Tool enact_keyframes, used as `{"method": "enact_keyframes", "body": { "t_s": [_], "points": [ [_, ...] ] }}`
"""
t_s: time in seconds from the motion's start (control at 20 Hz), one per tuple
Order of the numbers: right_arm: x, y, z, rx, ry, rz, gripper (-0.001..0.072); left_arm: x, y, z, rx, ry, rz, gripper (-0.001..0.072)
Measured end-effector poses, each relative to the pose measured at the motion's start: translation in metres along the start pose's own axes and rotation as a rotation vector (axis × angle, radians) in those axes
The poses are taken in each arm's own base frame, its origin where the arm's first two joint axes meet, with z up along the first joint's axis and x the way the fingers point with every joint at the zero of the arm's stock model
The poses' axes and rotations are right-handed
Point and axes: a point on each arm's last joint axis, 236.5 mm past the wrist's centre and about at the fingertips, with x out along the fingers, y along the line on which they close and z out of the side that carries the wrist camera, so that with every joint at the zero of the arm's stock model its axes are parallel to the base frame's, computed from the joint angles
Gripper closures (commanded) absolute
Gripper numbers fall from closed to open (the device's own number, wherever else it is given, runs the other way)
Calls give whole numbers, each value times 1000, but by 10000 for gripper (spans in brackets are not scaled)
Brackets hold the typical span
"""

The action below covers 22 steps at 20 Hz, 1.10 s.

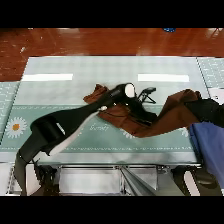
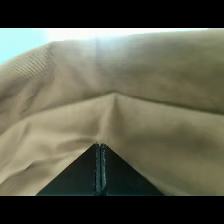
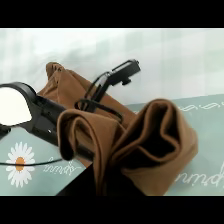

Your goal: Fold the shirts.

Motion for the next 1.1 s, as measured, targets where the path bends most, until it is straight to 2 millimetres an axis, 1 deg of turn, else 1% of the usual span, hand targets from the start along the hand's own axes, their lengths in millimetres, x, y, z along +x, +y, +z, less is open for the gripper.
{"method": "enact_keyframes", "body": {
  "t_s": [0.05,0.1,0.15,0.25,0.3,0.35,0.4,0.45,0.5,0.55,0.6,0.65,0.7,0.75,0.8,0.9,1.0,1.05,1.1],
  "points": [
    [1,3,1,5,-1,12,684,-19,11,9,-24,-21,-1,687],
    [2,6,2,9,2,28,684,-45,26,20,-54,-60,2,687],
    [5,9,3,12,9,48,684,-74,40,28,-80,-90,2,687],
    [18,22,4,16,35,112,684,-147,71,37,-130,-175,25,687],
    [27,29,6,15,50,143,685,-189,89,38,-153,-234,57,687],
    [39,38,8,13,69,174,684,-229,106,33,-176,-287,95,687],
    [52,46,9,8,90,201,684,-272,122,25,-197,-350,145,686],
    [68,58,12,5,112,229,684,-310,134,13,-216,-413,185,687],
    [85,68,14,-3,133,248,684,-349,145,-5,-237,-480,235,686],
    [105,80,16,-13,157,267,684,-383,156,-26,-264,-546,288,686],
    [125,92,17,-23,181,280,684,-411,161,-45,-285,-614,330,686],
    [147,104,17,-29,203,293,684,-431,162,-66,-301,-669,363,686],
    [170,116,16,-38,229,304,684,-443,165,-90,-323,-713,399,686],
    [195,127,12,-46,260,310,684,-451,166,-110,-341,-754,431,686],
    [217,136,8,-51,285,316,684,-451,165,-129,-358,-785,452,686],
    [260,151,-6,-52,336,323,684,-439,166,-156,-387,-825,474,686],
    [298,160,-24,-38,386,330,671,-417,170,-175,-413,-838,476,686],
    [313,165,-34,-27,411,336,566,-404,173,-181,-425,-833,466,686],
    [325,169,-45,-18,435,340,391,-391,176,-186,-436,-823,456,686]
  ]
}}
